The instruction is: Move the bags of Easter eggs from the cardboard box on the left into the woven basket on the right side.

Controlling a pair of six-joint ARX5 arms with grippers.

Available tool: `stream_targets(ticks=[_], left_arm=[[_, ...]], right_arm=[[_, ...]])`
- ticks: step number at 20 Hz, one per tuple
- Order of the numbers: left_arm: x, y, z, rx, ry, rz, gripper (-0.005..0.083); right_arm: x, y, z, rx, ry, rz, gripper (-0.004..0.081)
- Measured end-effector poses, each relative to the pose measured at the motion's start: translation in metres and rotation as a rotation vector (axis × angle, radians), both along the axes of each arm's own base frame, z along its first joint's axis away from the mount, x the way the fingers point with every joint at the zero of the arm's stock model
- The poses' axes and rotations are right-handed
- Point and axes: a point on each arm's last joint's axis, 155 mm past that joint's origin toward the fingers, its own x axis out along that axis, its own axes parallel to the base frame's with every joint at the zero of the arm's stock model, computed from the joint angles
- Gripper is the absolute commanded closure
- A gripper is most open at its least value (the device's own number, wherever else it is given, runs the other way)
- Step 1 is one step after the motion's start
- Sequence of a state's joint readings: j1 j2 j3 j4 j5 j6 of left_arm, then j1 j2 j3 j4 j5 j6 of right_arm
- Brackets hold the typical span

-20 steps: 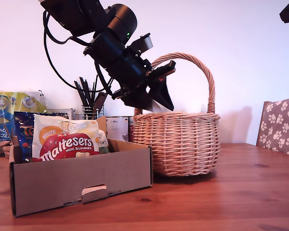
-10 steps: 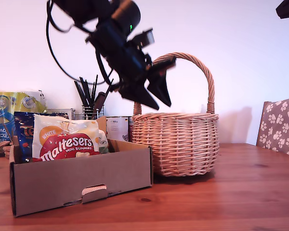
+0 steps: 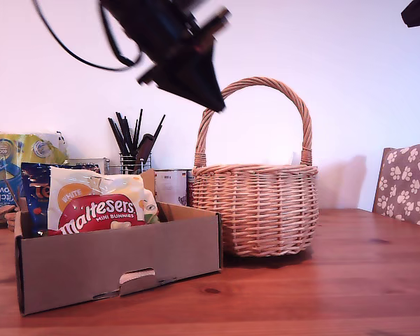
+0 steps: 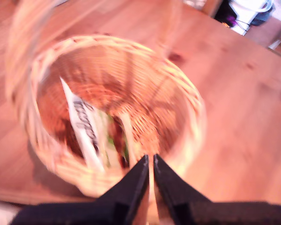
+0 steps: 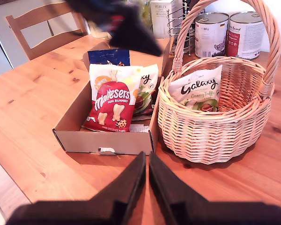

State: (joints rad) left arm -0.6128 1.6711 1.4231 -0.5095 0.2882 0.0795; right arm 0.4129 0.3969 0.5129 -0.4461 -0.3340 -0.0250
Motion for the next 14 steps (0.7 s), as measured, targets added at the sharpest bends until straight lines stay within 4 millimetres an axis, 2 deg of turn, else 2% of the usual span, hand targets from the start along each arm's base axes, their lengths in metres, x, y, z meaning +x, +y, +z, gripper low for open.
stream_targets(ticks=[3,6,9,11,12,14], left_arm=[[-0.020,0.034,-0.022,0.014,-0.003,-0.004,0.0797],[-0.026,0.091,-0.041,0.003,0.000,0.024,0.0797],[-0.013,0.146,-0.025,-0.041,-0.072,0.052,0.0797],[-0.002,0.170,-0.017,-0.041,-0.111,0.094,0.0762],[0.000,0.173,-0.017,-0.030,-0.127,0.084,0.0667],[0.002,0.170,-0.016,-0.018,-0.161,0.056,0.0282]], right_arm=[[0.000,0.000,-0.001,-0.001,0.002,0.000,0.0783],[0.002,0.001,-0.004,-0.008,0.019,0.000,0.0783],[-0.003,0.010,-0.008,0.002,0.045,0.055,0.0783],[-0.009,0.017,-0.009,0.011,0.063,0.105,0.0783],[-0.011,0.020,-0.011,0.009,0.072,0.120,0.0783],[-0.012,0.025,-0.014,0.005,0.084,0.141,0.0783]])
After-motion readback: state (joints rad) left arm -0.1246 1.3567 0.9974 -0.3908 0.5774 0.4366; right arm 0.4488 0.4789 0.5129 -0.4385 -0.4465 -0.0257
